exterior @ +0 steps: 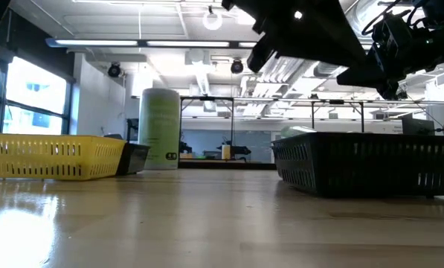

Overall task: Pick & Place Travel size toiletries
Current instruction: Return to Home Position

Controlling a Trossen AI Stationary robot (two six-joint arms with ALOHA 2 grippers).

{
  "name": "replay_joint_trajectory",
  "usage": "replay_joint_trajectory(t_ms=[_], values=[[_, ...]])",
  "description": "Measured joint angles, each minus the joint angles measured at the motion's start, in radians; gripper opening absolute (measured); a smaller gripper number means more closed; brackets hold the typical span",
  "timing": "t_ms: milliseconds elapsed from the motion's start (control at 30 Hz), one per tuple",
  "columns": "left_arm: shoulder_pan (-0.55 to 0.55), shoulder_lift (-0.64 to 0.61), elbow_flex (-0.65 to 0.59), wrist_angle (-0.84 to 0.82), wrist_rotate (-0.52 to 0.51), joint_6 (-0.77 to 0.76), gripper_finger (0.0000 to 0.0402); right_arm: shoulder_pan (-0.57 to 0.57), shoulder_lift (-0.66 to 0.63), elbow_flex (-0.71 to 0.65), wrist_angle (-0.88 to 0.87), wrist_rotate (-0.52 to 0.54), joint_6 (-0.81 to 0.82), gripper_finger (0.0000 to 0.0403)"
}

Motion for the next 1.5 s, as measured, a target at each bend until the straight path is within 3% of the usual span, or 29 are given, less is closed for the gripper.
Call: replay_joint_trajectory(t_ms=[233,1033,1200,1500], values=[[0.000,0.000,0.045,-0.025,0.003,0.054,0.0003,0.000,0.000,0.000,0.000,0.000,0.000,0.0046],[0.017,0.000,0.055,-0.048,0.023,0.094,0.0010,0.000,0.000,0.000,0.021,-0.015,0.000,0.0046],[0.037,0.000,0.055,-0.052,0.072,0.120,0.0010,0.000,0.000,0.000,0.020,-0.015,0.000,0.0046],[0.008,0.000,0.055,-0.033,0.018,0.217,0.0010,0.000,0.000,0.000,0.008,-0.015,-0.026,0.0046]])
